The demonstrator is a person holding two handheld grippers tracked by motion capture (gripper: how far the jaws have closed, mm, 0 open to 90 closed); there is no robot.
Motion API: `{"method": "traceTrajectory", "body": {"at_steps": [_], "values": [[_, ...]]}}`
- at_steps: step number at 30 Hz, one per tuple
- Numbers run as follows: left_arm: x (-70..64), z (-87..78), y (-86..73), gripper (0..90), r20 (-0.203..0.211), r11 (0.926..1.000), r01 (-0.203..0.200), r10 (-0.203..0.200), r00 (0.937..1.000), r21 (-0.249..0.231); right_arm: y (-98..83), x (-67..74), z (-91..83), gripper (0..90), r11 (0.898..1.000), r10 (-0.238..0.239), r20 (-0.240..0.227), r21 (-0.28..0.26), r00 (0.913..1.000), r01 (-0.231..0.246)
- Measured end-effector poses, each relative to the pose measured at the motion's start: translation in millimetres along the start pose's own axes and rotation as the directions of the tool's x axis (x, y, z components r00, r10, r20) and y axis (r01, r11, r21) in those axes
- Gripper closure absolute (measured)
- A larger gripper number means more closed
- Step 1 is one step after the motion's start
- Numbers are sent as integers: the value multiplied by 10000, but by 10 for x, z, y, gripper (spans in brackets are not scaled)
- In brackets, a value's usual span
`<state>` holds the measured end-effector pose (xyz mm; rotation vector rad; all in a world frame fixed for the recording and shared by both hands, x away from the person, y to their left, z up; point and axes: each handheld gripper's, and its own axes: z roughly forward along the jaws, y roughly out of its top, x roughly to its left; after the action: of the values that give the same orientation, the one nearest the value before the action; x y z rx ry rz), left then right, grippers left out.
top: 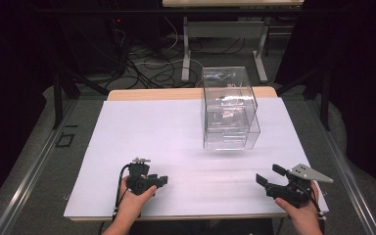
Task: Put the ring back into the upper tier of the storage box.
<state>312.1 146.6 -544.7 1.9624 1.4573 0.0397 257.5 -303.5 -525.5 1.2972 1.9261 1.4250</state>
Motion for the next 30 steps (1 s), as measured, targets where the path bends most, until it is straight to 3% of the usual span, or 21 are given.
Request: {"method": "traceTrajectory", "body": {"at_steps": [22,30], "values": [[-28,37,-6,635,-305,9996,-274,276,9992,85,-3,-4,12,198,10000,-15,-23,-44,10000,15],[-19,40,-4,681,-377,9999,-151,153,9992,57,3,-7,-5,198,9999,-18,33,160,10000,18]]}}
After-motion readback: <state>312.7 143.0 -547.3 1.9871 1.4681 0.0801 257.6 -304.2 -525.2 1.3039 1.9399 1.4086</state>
